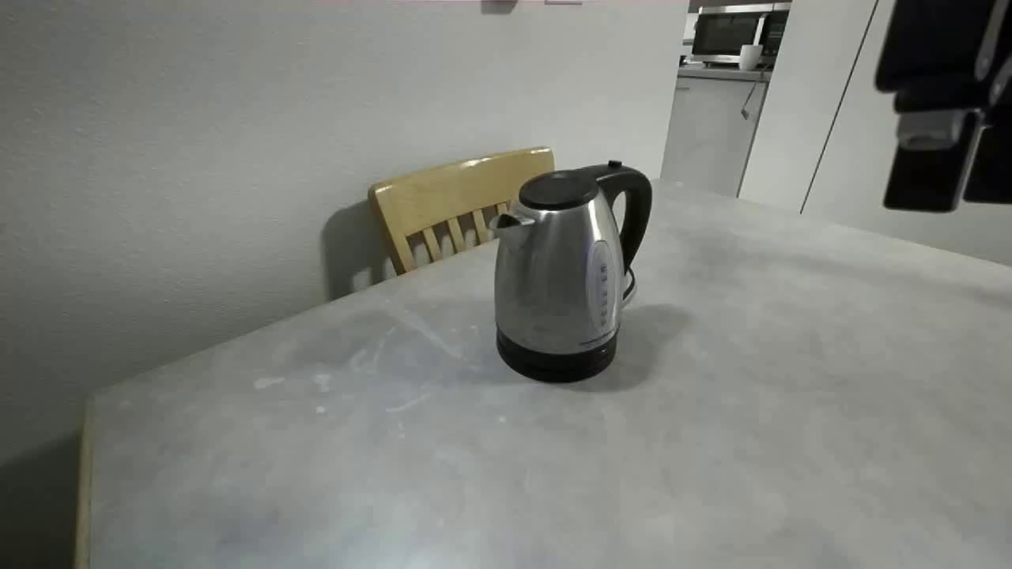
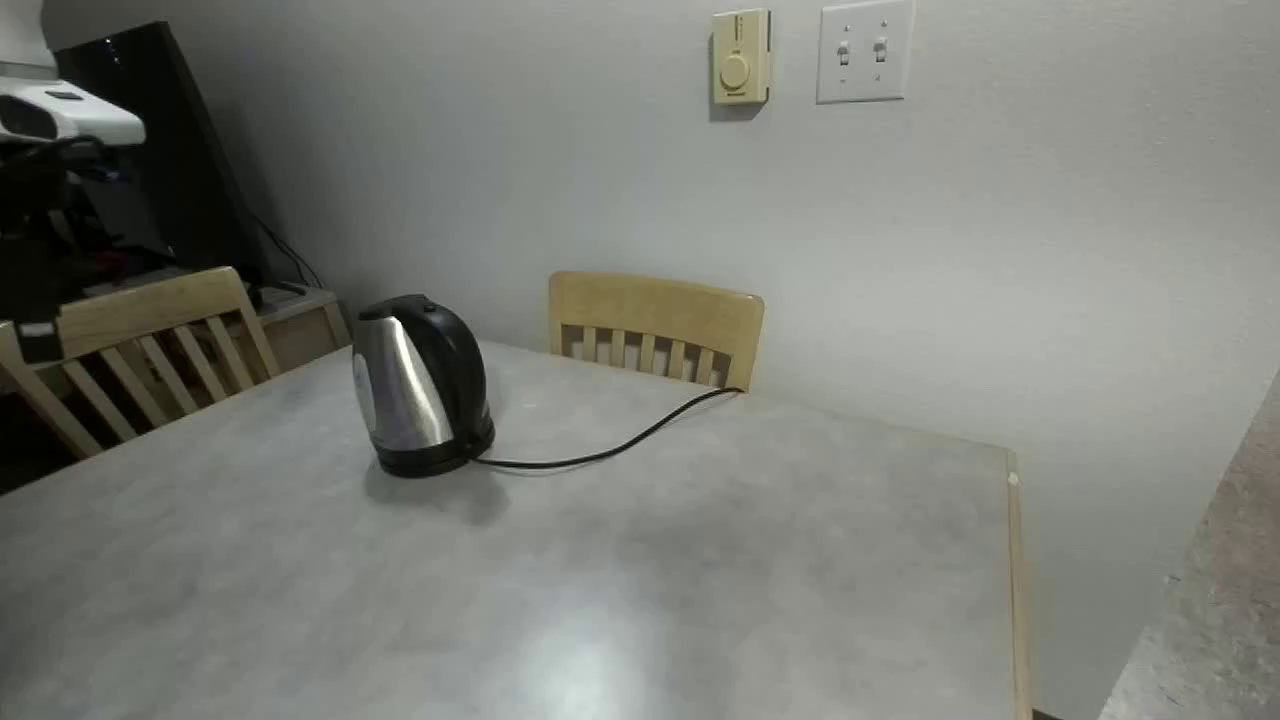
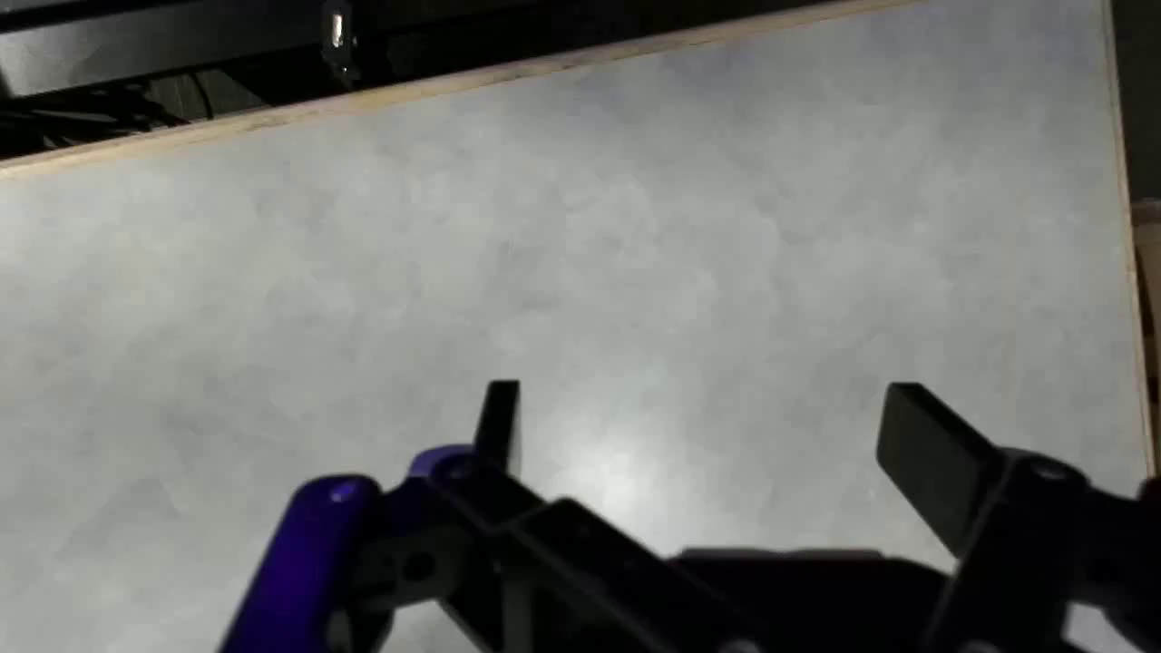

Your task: Press the button to to open the lid of the kettle

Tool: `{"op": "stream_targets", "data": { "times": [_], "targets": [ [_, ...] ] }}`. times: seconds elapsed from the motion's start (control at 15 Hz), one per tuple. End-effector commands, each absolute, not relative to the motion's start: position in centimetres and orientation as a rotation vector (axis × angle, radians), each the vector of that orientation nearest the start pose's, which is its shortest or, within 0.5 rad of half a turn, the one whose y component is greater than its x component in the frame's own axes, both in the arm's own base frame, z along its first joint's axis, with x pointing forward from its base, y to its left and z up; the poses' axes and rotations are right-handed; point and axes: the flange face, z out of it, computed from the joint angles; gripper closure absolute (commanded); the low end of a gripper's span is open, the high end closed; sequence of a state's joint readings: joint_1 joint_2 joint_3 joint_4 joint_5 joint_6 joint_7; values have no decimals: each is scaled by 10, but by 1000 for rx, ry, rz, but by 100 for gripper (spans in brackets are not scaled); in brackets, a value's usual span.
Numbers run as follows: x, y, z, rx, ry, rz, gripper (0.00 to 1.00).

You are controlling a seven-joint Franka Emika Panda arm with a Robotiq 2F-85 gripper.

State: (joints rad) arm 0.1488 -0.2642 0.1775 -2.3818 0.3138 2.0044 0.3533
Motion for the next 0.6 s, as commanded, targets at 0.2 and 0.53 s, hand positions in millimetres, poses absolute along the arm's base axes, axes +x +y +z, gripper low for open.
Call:
{"op": "stream_targets", "data": {
  "times": [0.2, 0.53],
  "targets": [
    [419, 161, 416, -2940, 269, 260, 0],
    [441, 144, 438, -2955, 286, 148, 0]
  ]
}}
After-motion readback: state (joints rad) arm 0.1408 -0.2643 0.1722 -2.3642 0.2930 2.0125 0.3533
